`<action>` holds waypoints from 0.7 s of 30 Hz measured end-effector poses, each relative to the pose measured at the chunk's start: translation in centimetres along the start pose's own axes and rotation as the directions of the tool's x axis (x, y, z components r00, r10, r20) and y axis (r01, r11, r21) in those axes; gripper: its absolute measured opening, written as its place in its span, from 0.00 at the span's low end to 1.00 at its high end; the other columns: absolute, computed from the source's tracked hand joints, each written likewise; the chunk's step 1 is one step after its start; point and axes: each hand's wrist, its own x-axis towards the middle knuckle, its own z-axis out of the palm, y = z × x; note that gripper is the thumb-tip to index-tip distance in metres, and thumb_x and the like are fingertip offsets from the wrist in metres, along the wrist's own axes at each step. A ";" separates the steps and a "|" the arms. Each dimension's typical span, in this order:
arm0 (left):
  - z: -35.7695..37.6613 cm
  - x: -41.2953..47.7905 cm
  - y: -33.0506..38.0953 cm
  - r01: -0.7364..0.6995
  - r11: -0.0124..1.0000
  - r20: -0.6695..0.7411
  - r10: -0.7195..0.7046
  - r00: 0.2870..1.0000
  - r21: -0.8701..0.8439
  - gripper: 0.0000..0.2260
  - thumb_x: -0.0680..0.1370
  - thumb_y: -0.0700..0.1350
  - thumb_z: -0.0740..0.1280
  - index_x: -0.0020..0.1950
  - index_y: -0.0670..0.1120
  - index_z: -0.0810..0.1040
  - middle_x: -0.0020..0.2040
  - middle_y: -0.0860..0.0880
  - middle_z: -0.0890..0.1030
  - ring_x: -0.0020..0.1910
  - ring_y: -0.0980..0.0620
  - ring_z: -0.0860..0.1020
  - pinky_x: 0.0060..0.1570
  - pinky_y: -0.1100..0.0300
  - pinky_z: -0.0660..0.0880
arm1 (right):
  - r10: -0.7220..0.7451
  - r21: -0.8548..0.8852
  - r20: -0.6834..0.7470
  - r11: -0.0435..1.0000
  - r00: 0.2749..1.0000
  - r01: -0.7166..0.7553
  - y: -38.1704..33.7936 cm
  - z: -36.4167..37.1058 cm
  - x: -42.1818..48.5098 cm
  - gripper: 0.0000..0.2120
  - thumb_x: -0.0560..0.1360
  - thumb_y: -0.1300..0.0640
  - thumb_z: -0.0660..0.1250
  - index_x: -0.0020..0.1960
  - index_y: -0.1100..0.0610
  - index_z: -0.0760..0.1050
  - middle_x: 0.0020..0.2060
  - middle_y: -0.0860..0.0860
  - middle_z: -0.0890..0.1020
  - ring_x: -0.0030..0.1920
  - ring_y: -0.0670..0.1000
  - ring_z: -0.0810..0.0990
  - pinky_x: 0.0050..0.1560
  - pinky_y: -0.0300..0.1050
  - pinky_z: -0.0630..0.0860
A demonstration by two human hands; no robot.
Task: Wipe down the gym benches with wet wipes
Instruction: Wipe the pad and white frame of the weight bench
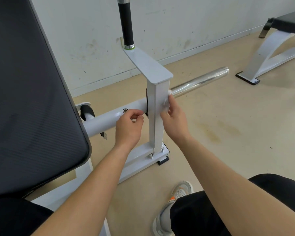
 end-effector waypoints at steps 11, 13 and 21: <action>1.1 -0.6 -3.5 0.054 0.999 0.025 -0.054 0.998 -0.005 0.07 0.79 0.45 0.66 0.48 0.57 0.81 0.46 0.58 0.82 0.45 0.52 0.82 0.50 0.46 0.80 | 0.061 -0.065 0.000 0.996 0.998 -0.061 2.4 0.7 -0.5 0.36 0.74 0.62 0.60 0.79 0.42 0.59 0.60 0.41 0.79 0.55 0.51 0.80 0.56 0.48 0.77; 1.3 -0.7 -4.1 0.061 0.998 0.025 -0.061 0.998 -0.002 0.08 0.78 0.44 0.66 0.47 0.58 0.81 0.45 0.58 0.82 0.45 0.52 0.82 0.50 0.47 0.80 | 0.147 -0.111 0.049 0.984 0.988 -0.141 4.4 1.3 -1.4 0.35 0.75 0.63 0.60 0.79 0.43 0.60 0.59 0.45 0.80 0.59 0.54 0.79 0.56 0.48 0.76; 1.8 -0.7 -6.4 0.107 0.994 0.035 -0.107 0.994 0.013 0.09 0.79 0.43 0.64 0.49 0.55 0.81 0.46 0.57 0.83 0.47 0.51 0.82 0.51 0.50 0.79 | 0.015 -0.039 -0.022 0.999 1.000 -0.016 4.7 1.8 -0.5 0.20 0.78 0.52 0.59 0.69 0.41 0.70 0.50 0.42 0.83 0.47 0.50 0.80 0.47 0.49 0.77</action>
